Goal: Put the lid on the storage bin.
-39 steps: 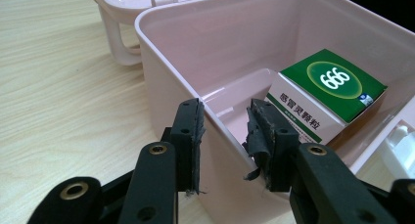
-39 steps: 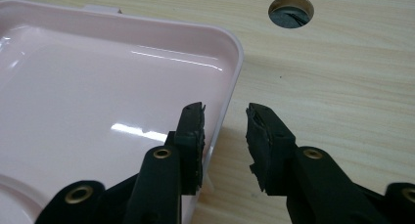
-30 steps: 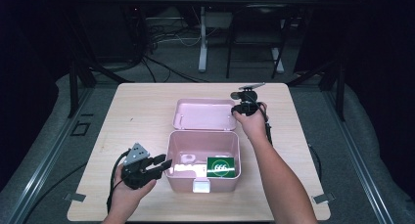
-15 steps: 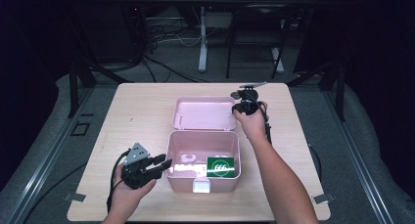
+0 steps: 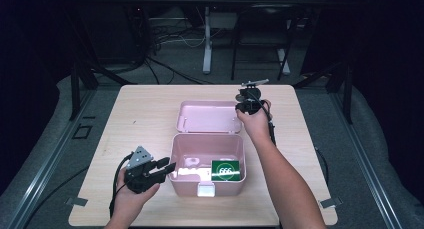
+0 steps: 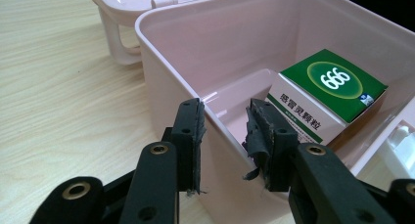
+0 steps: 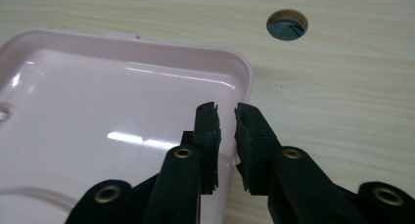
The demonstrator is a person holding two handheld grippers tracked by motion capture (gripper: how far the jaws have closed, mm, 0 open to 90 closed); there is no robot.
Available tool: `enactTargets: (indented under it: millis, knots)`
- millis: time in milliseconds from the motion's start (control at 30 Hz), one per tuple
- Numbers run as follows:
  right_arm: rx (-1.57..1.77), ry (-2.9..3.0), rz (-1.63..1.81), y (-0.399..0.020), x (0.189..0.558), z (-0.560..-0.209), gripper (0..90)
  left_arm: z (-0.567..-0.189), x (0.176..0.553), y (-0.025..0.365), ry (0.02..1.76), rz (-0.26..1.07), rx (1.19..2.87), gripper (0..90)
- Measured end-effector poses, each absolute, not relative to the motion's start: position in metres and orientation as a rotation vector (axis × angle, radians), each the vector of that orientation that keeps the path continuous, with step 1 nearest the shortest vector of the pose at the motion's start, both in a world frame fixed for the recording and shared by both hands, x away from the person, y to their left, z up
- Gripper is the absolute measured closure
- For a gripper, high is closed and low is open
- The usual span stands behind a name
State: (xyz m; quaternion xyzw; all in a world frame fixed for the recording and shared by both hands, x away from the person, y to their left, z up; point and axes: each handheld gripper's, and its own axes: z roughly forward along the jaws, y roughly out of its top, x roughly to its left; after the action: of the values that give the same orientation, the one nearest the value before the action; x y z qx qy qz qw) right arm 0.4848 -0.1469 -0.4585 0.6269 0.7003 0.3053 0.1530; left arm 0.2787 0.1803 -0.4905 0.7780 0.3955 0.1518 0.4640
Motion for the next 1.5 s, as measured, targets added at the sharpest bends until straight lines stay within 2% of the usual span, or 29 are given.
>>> enactTargets:
  millis: [233,400,500,600,1500]
  knots:
    - [1.848,2.005,0.785,-0.148,0.492,-0.467,71.7,-0.491,0.279,0.181,0.971,0.368,1.905,66.2]
    - [1.879,2.021,0.736,-0.148,0.495,-0.471,71.0,-0.491,0.279,0.181,0.971,0.369,1.908,66.2]
    - [1.941,2.021,0.765,-0.148,0.495,-0.471,81.3,-0.491,0.279,0.181,0.970,0.368,1.905,66.2]
    - [1.924,2.023,0.764,-0.146,0.494,-0.468,84.5,-0.491,0.279,0.181,0.971,0.370,1.908,66.2]
    - [1.804,1.938,0.903,-0.146,0.474,-0.430,88.0,-0.491,0.278,0.180,0.969,0.378,1.907,66.2]
